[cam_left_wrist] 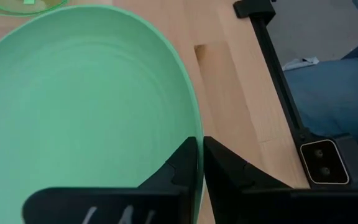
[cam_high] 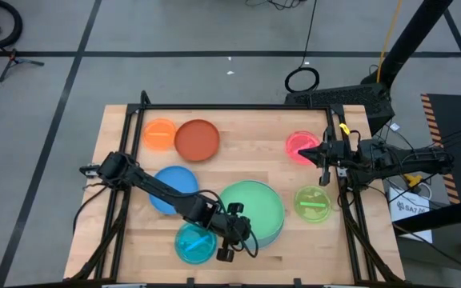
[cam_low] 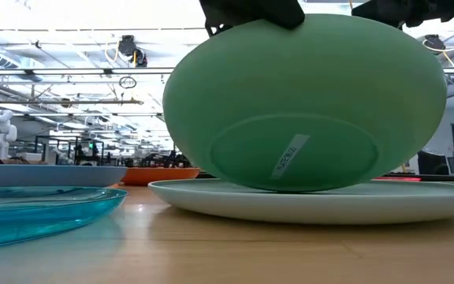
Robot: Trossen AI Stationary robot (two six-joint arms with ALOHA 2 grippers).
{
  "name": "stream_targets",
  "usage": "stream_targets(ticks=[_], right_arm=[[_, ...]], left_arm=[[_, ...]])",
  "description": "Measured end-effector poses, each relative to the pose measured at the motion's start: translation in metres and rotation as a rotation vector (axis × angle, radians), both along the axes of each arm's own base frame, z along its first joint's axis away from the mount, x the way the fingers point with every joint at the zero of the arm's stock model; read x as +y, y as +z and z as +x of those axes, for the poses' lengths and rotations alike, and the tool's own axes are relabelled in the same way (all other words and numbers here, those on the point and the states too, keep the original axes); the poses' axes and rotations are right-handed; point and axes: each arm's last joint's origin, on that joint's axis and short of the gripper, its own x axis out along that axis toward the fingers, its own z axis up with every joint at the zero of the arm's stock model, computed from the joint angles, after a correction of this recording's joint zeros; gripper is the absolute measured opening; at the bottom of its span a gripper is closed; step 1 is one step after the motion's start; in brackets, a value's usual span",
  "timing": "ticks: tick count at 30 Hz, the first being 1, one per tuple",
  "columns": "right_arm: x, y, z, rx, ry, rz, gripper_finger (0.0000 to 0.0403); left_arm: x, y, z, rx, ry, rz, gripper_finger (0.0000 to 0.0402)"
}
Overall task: Stack plastic plates
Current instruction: Stack the green plate on the light blue plate, then stack the dark orange plate on the green plate
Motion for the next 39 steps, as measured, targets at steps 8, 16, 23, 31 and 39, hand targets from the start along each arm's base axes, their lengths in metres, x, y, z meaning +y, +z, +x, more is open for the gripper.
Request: stream_targets(ticks=[8,16,23,31,39], right_arm=[[0.000,0.000,0.000,0.000,0.000,0.000,0.0000],[0.000,0.000,0.000,0.000,0.000,0.000,0.0000],[0.000,0.000,0.000,-0.003,-0.001,0.017,0.0000],[0.000,-0.002,0.005,0.008,-0.010,0.058,0.0000],[0.002,-0.005,0.026,0.026,-0.022,0.065,0.0000]], left_arm=[[0.000,0.000,0.000,0.011,0.014,-0.009,0.0037],[0.000,0.000,0.000,0.015,0.023,-0.017,0.0087],[0.009,0.000,-0.011,0.111,-0.008,0.087,0.0099],[0.021,0.025,-0.036,0.137,-0.048,0.335,0.0099],[0.062,0.038,-0.076,0.082,-0.064,0.385,0.0099]])
